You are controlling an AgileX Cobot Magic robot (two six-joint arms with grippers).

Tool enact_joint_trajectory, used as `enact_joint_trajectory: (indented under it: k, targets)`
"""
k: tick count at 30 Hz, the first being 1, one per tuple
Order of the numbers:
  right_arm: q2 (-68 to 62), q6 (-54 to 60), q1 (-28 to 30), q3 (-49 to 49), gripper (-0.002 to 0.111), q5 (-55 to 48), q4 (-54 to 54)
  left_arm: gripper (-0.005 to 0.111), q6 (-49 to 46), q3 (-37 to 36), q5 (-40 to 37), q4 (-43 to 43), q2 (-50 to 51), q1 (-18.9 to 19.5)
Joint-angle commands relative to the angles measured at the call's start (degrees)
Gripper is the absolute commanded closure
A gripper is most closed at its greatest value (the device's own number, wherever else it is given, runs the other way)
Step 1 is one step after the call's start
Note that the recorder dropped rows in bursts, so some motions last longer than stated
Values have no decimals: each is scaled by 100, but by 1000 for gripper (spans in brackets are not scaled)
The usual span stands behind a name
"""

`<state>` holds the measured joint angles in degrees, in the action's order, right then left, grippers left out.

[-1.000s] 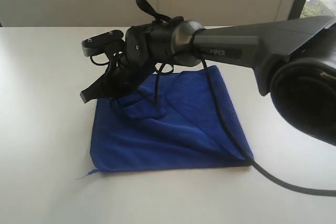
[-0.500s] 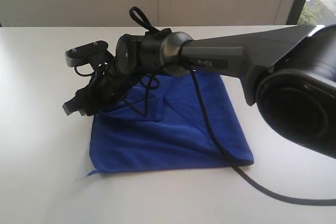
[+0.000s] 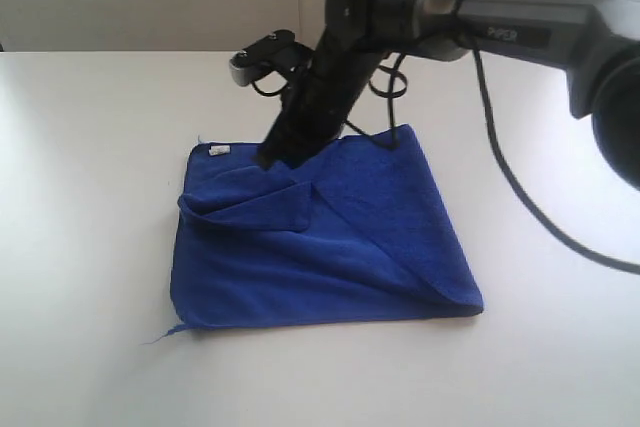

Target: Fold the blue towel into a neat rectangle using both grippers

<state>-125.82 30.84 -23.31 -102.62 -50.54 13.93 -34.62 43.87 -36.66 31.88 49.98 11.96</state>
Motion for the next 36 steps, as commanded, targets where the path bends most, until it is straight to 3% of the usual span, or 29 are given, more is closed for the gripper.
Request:
enact_joint_trajectory:
  k: [1,4,7,12,15,17,23,27,32,36]
  targets:
    - [26,1250,339,-10,108,-548,-349,107,3,-28,-30,58,-38,-26]
    - [26,1266,454,0,103,-577,-349,107,3,-28,-30,58,-38,-26]
    - [-35,1275,480,0,88,-577,-349,107,3,-28,-30,58,-38,-26]
    - [-241,1315,480,0,41,-655,-349,107,3,-28,-30,58,-38,-26]
    - [-404,2041,480,0,23,-671,-349,107,3,-28,-30,58,-38,-26]
    - [-530,2680,480,0,21,-702,-371,107,3,-28,-30,58,-38,-26]
    - [-785,2496,480,0,21,-1023,-371,107,3,-28,-30,58,-38,-26]
    - [-915,1107,494,0,21,-1404,-361,107,3,-28,-30,58,-38,-26]
    - [-1125,-2993,518,0,21,-1728,-1007,107,3,-28,-30,58,-38,-26]
    - [-1133,-2951,518,-52,21,-1942,-1017,107,3,-28,-30,58,-38,-26]
